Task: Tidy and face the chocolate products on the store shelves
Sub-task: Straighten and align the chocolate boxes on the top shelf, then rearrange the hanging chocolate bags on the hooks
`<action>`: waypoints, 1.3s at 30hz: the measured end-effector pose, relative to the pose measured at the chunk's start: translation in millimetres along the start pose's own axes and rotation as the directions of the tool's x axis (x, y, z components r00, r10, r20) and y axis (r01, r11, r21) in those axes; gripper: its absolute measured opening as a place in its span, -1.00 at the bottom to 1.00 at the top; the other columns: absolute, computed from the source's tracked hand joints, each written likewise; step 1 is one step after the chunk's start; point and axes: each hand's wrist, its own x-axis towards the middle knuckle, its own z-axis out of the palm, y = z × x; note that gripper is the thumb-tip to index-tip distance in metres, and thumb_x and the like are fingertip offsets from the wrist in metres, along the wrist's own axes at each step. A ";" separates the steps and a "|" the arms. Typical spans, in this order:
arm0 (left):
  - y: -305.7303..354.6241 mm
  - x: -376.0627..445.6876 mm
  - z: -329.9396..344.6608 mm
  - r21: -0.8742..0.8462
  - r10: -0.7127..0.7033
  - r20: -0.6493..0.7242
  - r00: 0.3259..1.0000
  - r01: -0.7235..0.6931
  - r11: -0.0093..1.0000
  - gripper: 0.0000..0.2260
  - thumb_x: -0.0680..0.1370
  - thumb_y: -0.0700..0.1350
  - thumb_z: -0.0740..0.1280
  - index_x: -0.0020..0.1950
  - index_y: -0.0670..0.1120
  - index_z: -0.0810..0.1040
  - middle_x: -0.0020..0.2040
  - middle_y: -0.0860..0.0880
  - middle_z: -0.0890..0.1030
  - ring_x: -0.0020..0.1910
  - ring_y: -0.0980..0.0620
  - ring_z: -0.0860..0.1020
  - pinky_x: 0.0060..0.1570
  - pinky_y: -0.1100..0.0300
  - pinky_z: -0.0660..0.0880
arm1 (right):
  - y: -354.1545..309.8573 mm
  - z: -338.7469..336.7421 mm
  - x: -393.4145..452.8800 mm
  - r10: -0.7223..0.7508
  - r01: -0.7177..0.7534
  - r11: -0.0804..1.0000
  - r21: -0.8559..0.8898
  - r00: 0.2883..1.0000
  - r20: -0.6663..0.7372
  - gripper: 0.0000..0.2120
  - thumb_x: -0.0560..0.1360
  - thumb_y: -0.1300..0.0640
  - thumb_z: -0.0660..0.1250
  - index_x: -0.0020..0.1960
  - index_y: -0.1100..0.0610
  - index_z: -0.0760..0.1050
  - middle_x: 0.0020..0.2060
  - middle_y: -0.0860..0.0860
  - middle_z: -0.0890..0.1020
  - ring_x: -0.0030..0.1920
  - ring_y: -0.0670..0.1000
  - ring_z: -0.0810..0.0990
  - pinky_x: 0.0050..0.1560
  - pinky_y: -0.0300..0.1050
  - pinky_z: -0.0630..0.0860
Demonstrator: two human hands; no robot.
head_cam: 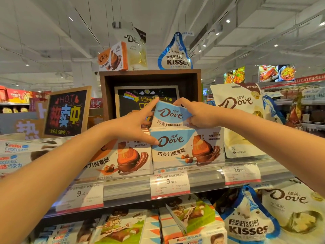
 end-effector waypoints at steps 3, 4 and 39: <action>-0.2 0.7 -0.2 0.062 0.002 -0.010 1.000 -0.002 0.998 -0.04 0.38 -0.03 0.49 0.49 0.25 -0.16 0.41 0.21 0.21 0.33 0.18 0.31 0.24 0.22 0.34 | -2.5 2.2 1.0 -0.011 0.009 1.000 0.025 0.996 0.085 -0.47 0.55 0.28 0.21 0.41 -0.05 0.13 0.19 0.09 0.45 0.12 0.10 0.53 -0.19 -0.11 0.57; -0.6 1.3 -0.2 0.081 0.002 -0.012 1.000 -0.001 0.997 -0.11 0.38 -0.01 0.49 0.49 0.22 -0.05 0.38 0.20 0.26 0.29 0.19 0.34 0.17 0.28 0.38 | -2.9 3.0 0.8 -0.012 0.006 0.998 0.060 0.995 0.097 -0.50 0.56 0.29 0.18 0.42 -0.05 0.15 0.17 0.08 0.44 0.15 0.10 0.52 -0.17 -0.12 0.56; 156.4 123.6 92.2 -0.242 -0.292 -0.541 0.788 0.186 0.952 -0.34 0.27 0.01 0.58 0.20 -0.08 0.28 0.06 -0.08 0.50 0.03 -0.03 0.51 0.01 0.03 0.49 | 201.8 -64.6 -136.7 -0.053 0.050 0.998 -0.027 0.647 -0.761 -0.76 0.42 0.17 0.39 0.08 0.16 0.51 0.09 0.11 0.45 0.13 0.09 0.43 0.06 -0.18 0.31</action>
